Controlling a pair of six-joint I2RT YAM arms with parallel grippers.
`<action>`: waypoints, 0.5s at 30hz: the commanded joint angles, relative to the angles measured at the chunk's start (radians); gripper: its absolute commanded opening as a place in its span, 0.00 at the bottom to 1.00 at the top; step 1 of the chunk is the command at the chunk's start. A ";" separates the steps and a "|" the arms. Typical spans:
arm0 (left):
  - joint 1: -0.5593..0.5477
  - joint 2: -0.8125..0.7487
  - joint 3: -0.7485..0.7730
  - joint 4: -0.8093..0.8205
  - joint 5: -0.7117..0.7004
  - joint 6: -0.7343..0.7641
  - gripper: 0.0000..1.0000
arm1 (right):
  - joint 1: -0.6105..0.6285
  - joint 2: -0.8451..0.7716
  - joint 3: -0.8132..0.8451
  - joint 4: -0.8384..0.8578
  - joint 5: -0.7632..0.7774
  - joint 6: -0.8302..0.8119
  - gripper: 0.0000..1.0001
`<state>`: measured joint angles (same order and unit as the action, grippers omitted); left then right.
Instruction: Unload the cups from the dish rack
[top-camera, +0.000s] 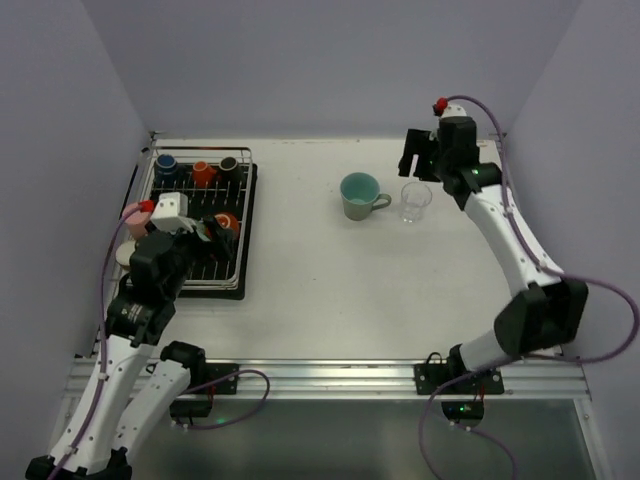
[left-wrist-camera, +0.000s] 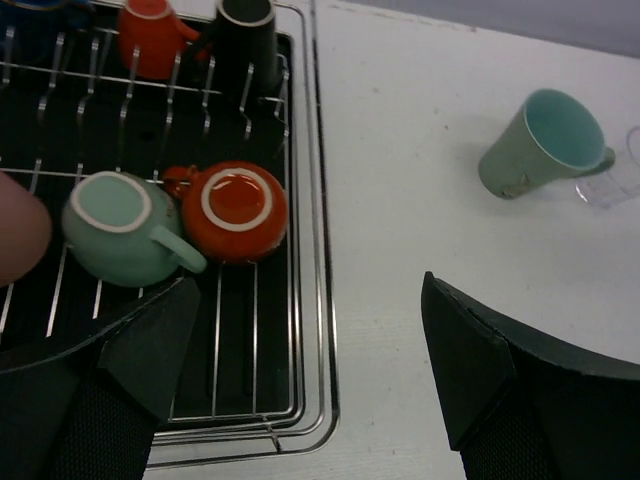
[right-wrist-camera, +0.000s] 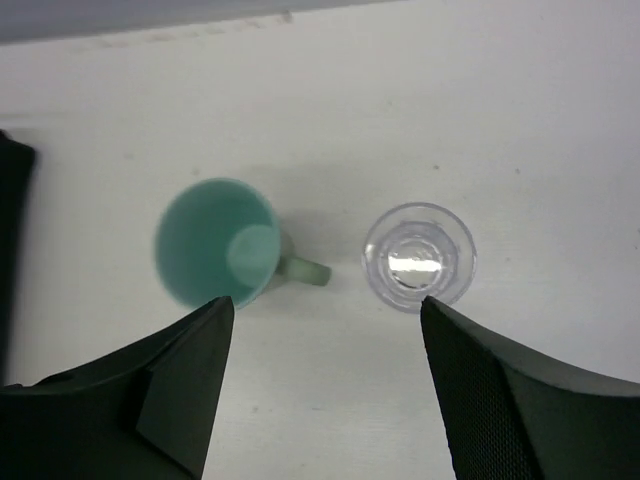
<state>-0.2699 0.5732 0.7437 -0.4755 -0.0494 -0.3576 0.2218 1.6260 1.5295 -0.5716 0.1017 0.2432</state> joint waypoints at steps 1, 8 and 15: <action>0.003 -0.001 0.094 -0.048 -0.299 -0.044 1.00 | 0.007 -0.269 -0.226 0.186 -0.153 0.114 0.79; 0.003 0.040 0.097 -0.135 -0.644 -0.171 1.00 | 0.152 -0.531 -0.600 0.487 -0.330 0.240 0.80; 0.053 0.172 0.092 -0.180 -0.836 -0.227 1.00 | 0.185 -0.587 -0.710 0.533 -0.399 0.206 0.80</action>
<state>-0.2497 0.7067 0.8272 -0.6395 -0.7143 -0.5232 0.4091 1.0897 0.8333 -0.1482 -0.2394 0.4412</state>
